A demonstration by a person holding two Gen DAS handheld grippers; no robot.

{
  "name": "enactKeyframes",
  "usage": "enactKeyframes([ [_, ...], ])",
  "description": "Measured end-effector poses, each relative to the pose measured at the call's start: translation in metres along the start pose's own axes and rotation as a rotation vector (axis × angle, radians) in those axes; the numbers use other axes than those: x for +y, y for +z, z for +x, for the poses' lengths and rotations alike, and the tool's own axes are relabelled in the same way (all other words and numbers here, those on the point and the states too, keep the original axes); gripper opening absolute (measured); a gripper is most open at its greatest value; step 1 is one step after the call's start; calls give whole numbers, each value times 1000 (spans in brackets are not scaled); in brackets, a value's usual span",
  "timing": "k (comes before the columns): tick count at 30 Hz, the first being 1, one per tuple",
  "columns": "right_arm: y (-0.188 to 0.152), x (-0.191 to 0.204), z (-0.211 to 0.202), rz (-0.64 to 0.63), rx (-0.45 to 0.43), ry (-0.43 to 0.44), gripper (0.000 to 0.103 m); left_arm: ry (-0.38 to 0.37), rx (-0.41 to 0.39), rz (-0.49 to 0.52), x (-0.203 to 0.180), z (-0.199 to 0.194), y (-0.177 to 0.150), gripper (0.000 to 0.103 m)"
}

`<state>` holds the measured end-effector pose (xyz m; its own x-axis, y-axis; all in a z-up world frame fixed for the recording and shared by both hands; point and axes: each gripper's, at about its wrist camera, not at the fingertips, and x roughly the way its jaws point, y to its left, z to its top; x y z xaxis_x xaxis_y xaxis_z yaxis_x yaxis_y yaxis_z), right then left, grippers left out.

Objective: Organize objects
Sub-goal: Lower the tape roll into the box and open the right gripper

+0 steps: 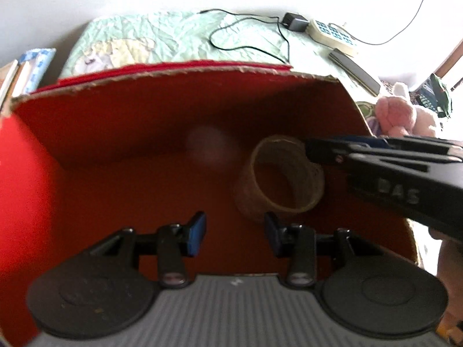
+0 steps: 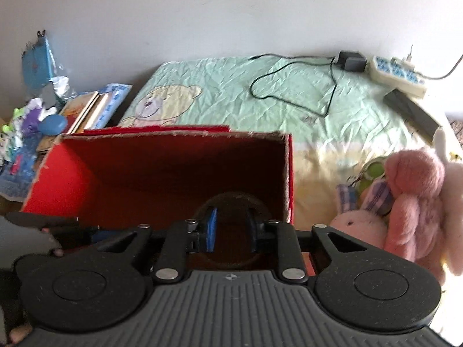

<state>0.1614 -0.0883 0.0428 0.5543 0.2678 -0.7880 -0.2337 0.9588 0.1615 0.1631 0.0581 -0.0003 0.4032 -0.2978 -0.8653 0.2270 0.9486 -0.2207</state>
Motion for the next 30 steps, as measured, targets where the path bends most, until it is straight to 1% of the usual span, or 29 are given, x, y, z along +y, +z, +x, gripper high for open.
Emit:
enactKeyframes([
  [2,-4,3,-4,9,20,47,19,38,-10,3,3,-3,1,45],
  [5,-10,14,-5,0,60,127,19,122,-40,14,6,-12,-3,46],
  [7,-13,23,2,-21,98,152,19,161,-53,10,10,-17,-4,46],
  [10,-16,31,13,-31,140,167,19,226,-73,2,16,-24,-8,46],
  [13,-15,34,27,-24,178,143,19,270,-72,-2,22,-24,-8,46],
  [16,-14,33,35,-14,173,84,19,289,-54,3,23,-19,-8,46],
  [17,-14,31,37,-7,167,69,18,292,-48,4,23,-17,-8,46],
  [21,-14,22,39,51,133,55,15,291,-34,0,24,-14,-6,48],
  [25,-16,19,39,66,107,50,14,295,-34,12,19,-13,-6,48],
  [27,-19,21,38,53,94,44,15,285,-33,13,18,-12,-4,48],
  [30,-24,19,33,50,74,42,19,297,-35,22,14,-13,-4,49],
])
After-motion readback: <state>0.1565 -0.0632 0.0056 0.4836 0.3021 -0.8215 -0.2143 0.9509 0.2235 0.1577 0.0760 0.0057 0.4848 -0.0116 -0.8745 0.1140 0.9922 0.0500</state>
